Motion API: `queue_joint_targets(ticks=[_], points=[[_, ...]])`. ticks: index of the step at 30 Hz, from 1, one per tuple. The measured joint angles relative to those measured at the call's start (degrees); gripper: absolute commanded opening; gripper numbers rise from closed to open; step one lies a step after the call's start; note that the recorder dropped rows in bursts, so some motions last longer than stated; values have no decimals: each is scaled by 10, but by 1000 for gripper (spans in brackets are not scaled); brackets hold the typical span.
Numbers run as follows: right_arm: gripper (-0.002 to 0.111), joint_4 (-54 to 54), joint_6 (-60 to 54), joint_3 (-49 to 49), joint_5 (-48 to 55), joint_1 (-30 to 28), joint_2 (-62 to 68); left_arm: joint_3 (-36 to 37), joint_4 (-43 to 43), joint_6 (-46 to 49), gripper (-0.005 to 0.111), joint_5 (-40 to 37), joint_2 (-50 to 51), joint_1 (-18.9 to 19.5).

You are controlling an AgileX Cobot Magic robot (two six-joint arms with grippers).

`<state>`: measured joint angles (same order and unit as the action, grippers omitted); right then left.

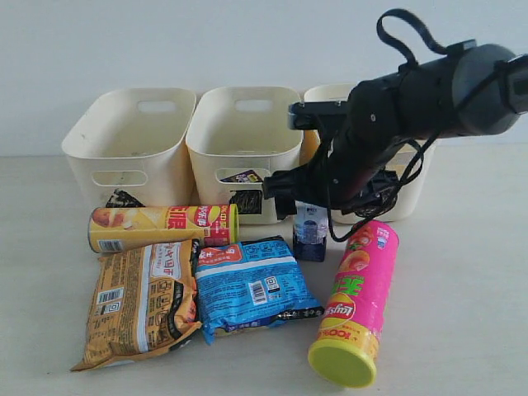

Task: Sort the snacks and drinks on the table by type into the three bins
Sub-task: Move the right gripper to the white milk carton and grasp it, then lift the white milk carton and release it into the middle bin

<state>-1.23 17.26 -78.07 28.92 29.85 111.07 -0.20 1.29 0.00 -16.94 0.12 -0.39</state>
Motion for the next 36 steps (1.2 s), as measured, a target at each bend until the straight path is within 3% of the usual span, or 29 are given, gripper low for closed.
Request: queue_joint_targets(ticks=[13, 15, 17, 18, 19, 21, 36], points=[[76, -3, 17, 1, -80, 0, 31, 0, 0, 0, 4, 0, 0, 0], [66, -5, 18, 1, -85, 0, 32, 0, 0, 0, 4, 0, 0, 0], [38, -8, 18, 1, -86, 0, 32, 0, 0, 0, 4, 0, 0, 0], [32, -8, 18, 1, -86, 0, 32, 0, 0, 0, 4, 0, 0, 0], [16, -7, 18, 1, -86, 0, 32, 0, 0, 0, 4, 0, 0, 0], [0, -6, 18, 1, -82, 0, 32, 0, 0, 0, 4, 0, 0, 0], [0, -5, -23, 3, -8, 0, -54, 0, 0, 0, 4, 0, 0, 0]])
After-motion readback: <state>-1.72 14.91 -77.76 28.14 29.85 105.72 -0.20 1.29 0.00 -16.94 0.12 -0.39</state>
